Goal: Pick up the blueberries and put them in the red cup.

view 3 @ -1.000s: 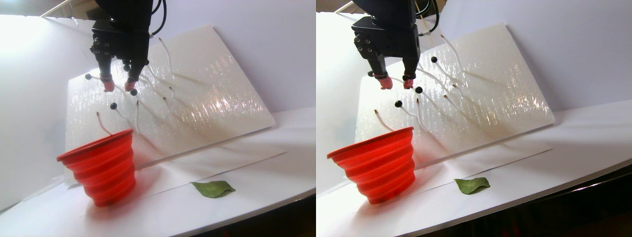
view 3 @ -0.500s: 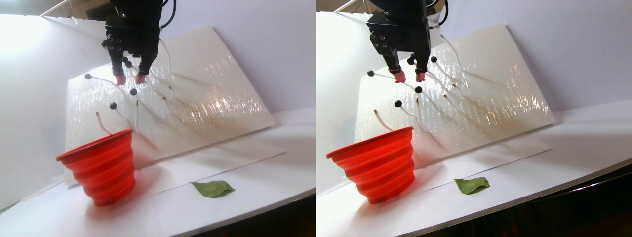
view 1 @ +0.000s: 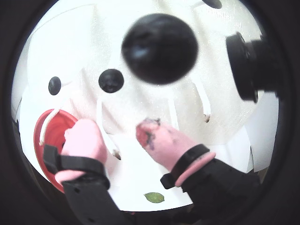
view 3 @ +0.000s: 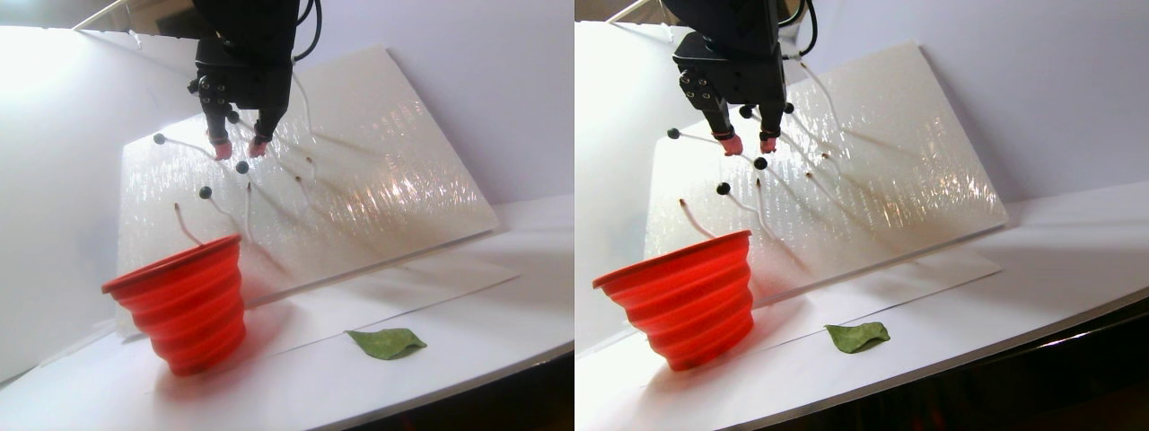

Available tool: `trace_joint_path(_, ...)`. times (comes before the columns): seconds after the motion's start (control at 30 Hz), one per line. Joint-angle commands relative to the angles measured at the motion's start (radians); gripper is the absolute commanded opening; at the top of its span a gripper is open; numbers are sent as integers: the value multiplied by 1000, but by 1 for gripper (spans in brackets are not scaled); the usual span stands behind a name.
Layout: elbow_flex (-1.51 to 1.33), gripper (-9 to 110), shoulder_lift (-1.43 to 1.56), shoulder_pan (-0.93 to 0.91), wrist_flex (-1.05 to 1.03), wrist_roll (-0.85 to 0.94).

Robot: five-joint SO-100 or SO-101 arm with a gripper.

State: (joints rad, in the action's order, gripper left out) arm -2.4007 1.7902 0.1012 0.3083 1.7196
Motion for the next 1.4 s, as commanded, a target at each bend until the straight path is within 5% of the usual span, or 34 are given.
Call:
trace_joint_path(0.0,109,16,-3,23,40,0)
trace_joint_path(1.37,247,17,-212,32,173,0)
